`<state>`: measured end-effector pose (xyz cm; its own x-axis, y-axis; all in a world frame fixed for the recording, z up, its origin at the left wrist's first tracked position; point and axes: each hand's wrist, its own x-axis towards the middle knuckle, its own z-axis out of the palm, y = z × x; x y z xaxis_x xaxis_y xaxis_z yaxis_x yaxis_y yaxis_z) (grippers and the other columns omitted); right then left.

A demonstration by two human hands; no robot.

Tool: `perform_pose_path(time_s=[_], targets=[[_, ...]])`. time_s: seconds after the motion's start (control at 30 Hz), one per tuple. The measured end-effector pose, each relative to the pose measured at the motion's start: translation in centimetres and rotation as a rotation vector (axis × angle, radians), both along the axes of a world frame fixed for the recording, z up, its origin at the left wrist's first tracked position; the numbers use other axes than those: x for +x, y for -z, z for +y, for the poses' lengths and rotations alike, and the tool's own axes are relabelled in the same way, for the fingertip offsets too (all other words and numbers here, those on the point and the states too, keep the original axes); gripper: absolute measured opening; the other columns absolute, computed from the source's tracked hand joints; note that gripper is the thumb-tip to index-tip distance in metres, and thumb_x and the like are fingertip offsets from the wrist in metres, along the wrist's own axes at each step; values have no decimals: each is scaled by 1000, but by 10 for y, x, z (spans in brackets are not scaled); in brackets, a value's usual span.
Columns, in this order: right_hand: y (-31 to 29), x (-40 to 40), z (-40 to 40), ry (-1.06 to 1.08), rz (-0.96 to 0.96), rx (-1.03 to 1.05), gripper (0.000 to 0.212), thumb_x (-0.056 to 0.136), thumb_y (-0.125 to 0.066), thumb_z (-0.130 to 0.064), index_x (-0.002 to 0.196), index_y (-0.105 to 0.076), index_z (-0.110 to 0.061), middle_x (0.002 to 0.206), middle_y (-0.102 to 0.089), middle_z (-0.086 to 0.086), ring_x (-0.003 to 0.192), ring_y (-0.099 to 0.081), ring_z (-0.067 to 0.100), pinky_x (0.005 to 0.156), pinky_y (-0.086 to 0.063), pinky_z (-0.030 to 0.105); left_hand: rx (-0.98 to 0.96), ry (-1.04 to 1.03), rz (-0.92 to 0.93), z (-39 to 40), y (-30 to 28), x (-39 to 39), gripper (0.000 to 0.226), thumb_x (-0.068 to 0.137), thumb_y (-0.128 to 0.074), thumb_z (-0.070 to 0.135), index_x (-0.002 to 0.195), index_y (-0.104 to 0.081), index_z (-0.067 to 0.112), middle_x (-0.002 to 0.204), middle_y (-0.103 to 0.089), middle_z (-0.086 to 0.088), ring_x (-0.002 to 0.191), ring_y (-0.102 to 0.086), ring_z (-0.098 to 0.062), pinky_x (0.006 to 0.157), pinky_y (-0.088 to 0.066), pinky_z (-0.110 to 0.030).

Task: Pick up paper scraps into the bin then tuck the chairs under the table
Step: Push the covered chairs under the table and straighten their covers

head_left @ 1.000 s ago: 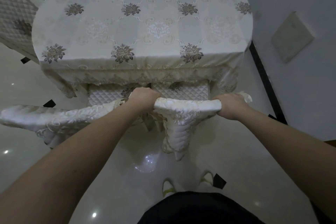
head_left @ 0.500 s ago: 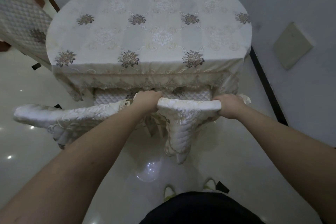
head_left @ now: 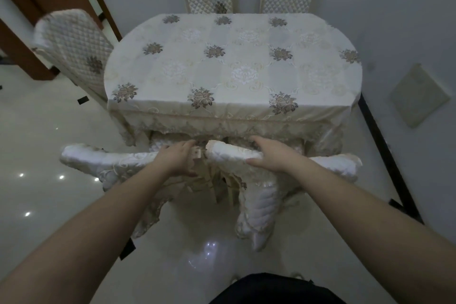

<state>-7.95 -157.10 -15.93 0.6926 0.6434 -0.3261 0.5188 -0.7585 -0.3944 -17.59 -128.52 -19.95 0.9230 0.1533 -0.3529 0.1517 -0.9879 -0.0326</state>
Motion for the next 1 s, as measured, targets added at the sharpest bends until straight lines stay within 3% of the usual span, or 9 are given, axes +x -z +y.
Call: perform_pose_path(time_s=[0.1, 0.2, 0.47, 0.77, 1.0], targets=[[19, -10, 29, -42, -157, -150, 69, 84, -54, -56, 141, -33, -23, 129, -58, 5, 111, -57, 28, 84, -49, 41, 102, 23, -80, -1, 15, -14, 99, 70, -66, 68, 147, -24, 22, 145, -44, 0, 131, -42, -20, 106, -30, -42], [33, -14, 30, -56, -378, -182, 50, 86, -55, -48, 128, -43, -23, 108, -65, 3, 93, -63, 28, 66, -46, 36, 199, 55, -177, -6, 26, -19, 93, 74, -67, 61, 146, -26, 19, 141, -47, -1, 127, -46, -22, 102, -33, -43], [43, -14, 28, -66, -468, -123, 43, 87, -57, -47, 123, -46, -25, 101, -66, 2, 89, -63, 29, 63, -40, 34, 173, 43, -238, -6, 32, -20, 72, 82, -62, 50, 141, -34, 16, 136, -51, -3, 121, -50, -25, 98, -32, -47], [43, -14, 28, -47, -465, -140, 46, 88, -56, -47, 127, -45, -26, 107, -66, 1, 92, -63, 28, 65, -42, 34, 176, 50, -264, -7, 37, -30, 68, 84, -59, 48, 140, -35, 18, 133, -53, -1, 120, -51, -24, 96, -34, -44], [40, -16, 28, -44, -444, -169, 45, 90, -55, -44, 129, -44, -25, 108, -65, 3, 93, -62, 29, 62, -39, 33, 174, 29, -281, -6, 37, -21, 54, 85, -61, 50, 126, -47, 18, 117, -63, -1, 105, -60, -25, 82, -41, -40]])
